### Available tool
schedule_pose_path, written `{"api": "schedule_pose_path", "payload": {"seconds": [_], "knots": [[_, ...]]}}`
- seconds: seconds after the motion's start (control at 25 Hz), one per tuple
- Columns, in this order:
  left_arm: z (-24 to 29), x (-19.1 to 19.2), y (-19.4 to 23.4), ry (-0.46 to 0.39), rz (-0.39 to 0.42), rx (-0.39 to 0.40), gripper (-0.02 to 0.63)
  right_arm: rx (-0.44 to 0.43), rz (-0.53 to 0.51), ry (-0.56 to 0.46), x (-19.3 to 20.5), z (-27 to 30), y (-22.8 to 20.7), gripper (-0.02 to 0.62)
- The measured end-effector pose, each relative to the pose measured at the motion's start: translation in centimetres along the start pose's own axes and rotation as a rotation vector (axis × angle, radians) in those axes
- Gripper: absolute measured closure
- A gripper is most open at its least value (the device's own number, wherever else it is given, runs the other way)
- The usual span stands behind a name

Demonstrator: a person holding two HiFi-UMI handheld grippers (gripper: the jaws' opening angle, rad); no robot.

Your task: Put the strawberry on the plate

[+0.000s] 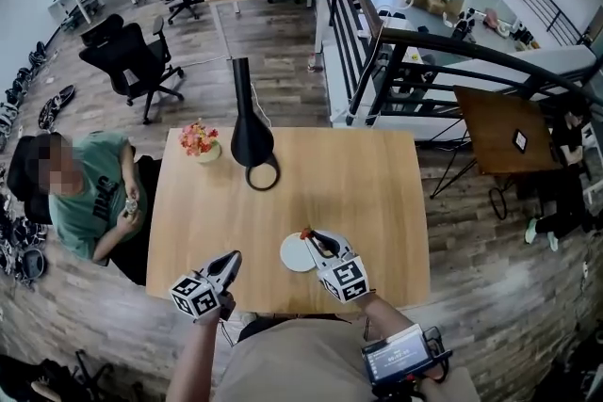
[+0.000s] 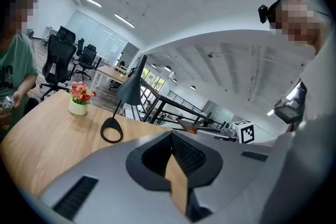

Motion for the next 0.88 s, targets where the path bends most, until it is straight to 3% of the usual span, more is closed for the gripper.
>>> {"api": "schedule_pose_path", "payload": {"seconds": [0.44, 0.88], "knots": [[3.3, 2.6, -0.1, 0.056, 0.015, -0.052, 0.603, -0.037, 0.008, 0.143, 7.1, 1.2, -2.5, 0.532], [4.8, 5.2, 1.7, 0.091, -0.064, -0.101, 0.603, -0.108, -0.04, 0.312, 14.7, 5.7, -2.6, 0.532]]}}
Point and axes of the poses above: the fingertips, and each gripper's own axes: z forward along the fingers, y to its left, x out of its underside, the point moved 9 cm from there along -z, backward along the fingers, and after that the axes turned 5 degrees about -z, right-handed, at the moved point
